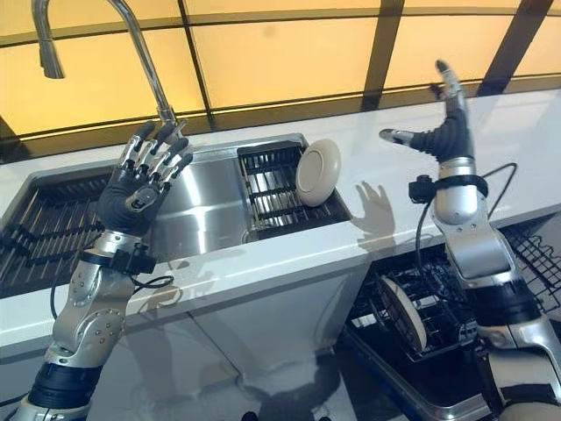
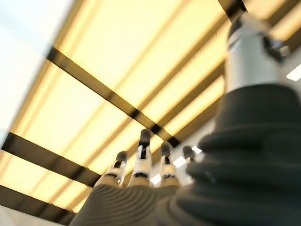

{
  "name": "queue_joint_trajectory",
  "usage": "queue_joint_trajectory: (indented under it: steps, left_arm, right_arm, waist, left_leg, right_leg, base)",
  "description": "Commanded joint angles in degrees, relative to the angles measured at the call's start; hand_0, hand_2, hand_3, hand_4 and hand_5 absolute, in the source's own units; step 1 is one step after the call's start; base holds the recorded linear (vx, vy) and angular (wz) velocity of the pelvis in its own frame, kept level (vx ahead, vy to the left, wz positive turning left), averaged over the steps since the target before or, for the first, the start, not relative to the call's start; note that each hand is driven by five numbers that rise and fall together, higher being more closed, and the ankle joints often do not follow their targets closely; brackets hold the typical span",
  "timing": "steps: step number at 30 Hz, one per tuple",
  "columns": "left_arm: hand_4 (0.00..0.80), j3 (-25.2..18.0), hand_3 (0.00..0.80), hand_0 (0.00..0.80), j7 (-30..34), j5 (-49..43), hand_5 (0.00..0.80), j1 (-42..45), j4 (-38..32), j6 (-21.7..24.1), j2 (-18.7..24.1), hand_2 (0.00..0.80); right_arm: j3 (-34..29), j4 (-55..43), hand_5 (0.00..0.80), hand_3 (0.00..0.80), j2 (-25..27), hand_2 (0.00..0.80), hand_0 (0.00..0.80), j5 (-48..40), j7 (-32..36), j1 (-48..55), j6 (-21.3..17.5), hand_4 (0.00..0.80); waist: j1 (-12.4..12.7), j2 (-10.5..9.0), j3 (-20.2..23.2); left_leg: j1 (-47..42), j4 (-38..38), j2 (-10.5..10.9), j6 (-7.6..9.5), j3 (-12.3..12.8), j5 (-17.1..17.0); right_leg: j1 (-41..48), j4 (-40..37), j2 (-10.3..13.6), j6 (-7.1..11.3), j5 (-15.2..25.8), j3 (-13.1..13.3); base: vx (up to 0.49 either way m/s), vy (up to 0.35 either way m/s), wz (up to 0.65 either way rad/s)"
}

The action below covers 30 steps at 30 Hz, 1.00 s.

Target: Take plates into dishwasher

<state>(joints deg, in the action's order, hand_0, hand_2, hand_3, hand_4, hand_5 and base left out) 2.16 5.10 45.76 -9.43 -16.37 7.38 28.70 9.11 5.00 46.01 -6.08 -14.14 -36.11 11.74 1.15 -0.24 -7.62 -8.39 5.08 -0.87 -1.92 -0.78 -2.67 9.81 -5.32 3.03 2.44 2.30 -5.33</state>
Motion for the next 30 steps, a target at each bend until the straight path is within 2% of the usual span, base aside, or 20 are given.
queue_joint_trajectory:
  steps: [1,7,12,17,25,27,30]
  left_arm:
    - [0.000,0.83,0.000,0.000,1.72,-1.35,0.000,-3.89,1.28,0.28,3.29,0.000]
    - [0.000,1.50,0.000,0.000,2.52,-2.27,0.000,-3.07,1.85,-0.64,2.89,0.000]
    - [0.000,2.38,0.000,0.000,2.60,-1.62,0.000,-3.32,2.22,-0.58,4.04,0.000]
    - [0.000,2.62,0.000,0.000,2.92,-0.43,0.000,-4.21,2.51,0.25,5.23,0.000]
    - [0.000,3.62,0.000,0.000,2.73,-0.97,0.000,-5.43,2.68,-0.08,5.10,0.000]
    - [0.000,3.89,0.000,0.000,2.64,-1.17,0.000,-5.66,2.87,-0.03,4.80,0.000]
    - [0.000,4.37,0.000,0.000,2.16,-2.07,0.000,-6.26,3.13,-0.34,3.75,0.000]
  right_arm:
    - [3.89,5.34,0.000,0.000,5.58,0.000,0.000,0.70,7.28,-9.51,4.60,0.000]
    - [9.85,16.31,0.000,0.000,8.26,0.000,0.000,1.15,10.91,-15.55,9.03,0.000]
    - [12.97,25.19,0.000,0.000,9.77,0.000,0.000,-1.57,9.53,-21.23,11.73,0.000]
    - [14.92,30.94,0.000,0.000,11.22,0.000,0.000,-4.64,8.31,-24.19,12.33,0.000]
    - [15.72,33.02,0.000,0.000,10.48,0.000,0.000,-10.64,8.35,-24.90,12.18,0.000]
    - [14.75,31.92,0.000,0.000,8.58,0.000,0.000,-15.86,8.25,-23.75,12.10,0.000]
    - [12.56,30.28,0.000,0.000,5.39,0.000,0.000,-18.45,8.37,-21.29,12.47,0.000]
  waist:
    - [2.12,-2.44,2.88]
    - [3.40,-2.95,2.03]
    - [4.37,-3.22,0.81]
    - [4.89,-3.38,-0.43]
    - [4.98,-3.30,-1.38]
    - [4.90,-3.11,-1.61]
    - [4.70,-2.90,-1.87]
  left_leg:
    - [-0.87,-0.08,4.11,4.76,-1.03,5.09]
    - [-0.24,-0.08,4.21,4.43,-2.58,4.00]
    - [1.19,-0.08,4.30,4.20,-3.69,3.05]
    - [2.39,-0.08,4.31,4.19,-4.26,2.43]
    - [2.25,-0.08,4.26,4.22,-4.68,2.31]
    - [2.00,-0.08,4.25,4.24,-4.75,2.33]
    - [1.58,-0.08,4.30,4.27,-4.98,2.46]
  right_leg:
    - [-0.20,0.32,-1.58,-0.47,-1.53,-1.53]
    - [-0.02,0.32,-1.59,-0.78,-1.47,-2.52]
    - [-0.91,0.32,-1.63,-0.90,-1.16,-3.24]
    - [-1.82,0.32,-1.66,-1.03,-0.86,-3.63]
    - [-1.58,0.32,-1.67,-1.25,-0.79,-3.58]
    - [-1.32,0.32,-1.64,-1.39,-0.83,-3.57]
    - [-0.88,0.32,-1.64,-1.57,-0.99,-3.44]
  base:
    - [0.090,-0.033,0.07]
    - [0.088,-0.026,0.12]
    - [0.026,-0.027,0.19]
    - [-0.012,-0.017,0.10]
    - [0.002,-0.012,0.02]
    - [0.000,0.000,0.00]
    - [0.000,0.000,0.00]
